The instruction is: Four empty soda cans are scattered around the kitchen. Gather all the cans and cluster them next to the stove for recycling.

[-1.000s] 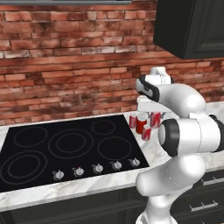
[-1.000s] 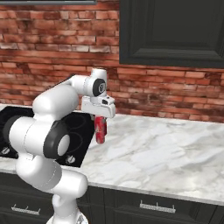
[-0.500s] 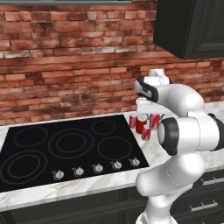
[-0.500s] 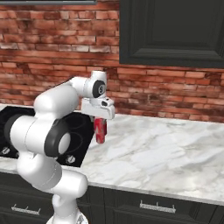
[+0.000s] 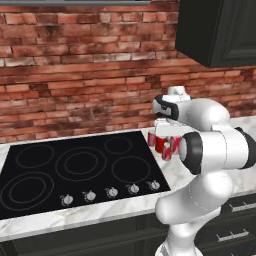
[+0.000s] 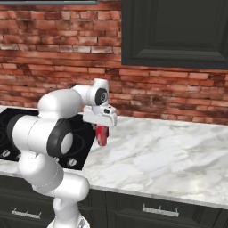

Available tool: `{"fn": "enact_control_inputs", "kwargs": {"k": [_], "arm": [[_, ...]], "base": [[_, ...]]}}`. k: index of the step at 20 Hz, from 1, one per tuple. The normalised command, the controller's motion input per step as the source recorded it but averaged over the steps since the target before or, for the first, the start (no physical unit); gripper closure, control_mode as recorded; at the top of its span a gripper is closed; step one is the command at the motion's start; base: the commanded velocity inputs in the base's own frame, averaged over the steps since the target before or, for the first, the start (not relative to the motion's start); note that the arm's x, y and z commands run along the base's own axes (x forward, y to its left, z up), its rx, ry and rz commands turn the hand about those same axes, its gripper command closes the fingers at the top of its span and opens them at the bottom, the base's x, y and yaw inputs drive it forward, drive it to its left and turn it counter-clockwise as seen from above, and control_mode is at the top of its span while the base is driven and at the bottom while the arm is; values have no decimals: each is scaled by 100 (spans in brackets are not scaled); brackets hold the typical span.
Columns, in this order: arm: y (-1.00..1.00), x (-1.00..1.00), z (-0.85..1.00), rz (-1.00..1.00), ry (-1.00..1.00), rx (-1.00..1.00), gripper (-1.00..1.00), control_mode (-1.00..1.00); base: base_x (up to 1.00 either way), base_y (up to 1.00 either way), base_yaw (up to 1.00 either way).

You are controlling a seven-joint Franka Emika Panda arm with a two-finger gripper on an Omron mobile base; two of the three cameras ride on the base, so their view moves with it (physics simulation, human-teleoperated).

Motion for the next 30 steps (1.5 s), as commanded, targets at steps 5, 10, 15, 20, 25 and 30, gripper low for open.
{"fn": "enact_control_inputs", "kwargs": {"k": [5,10,15,20,25,30], "arm": [[0,4,-27,1,7,0,100,-100],[0,0,-26,2,8,0,100,-100],[0,3,-23,1,9,0,100,-100],[1,3,-7,0,9,0,100,-100],[0,0,-10,0,1,0,100,-100],[0,0,-17,0,-5,0,100,-100]], "base": [[0,0,0],[0,0,0],[0,0,0],[0,0,0],[0,0,0],[0,0,0]]}}
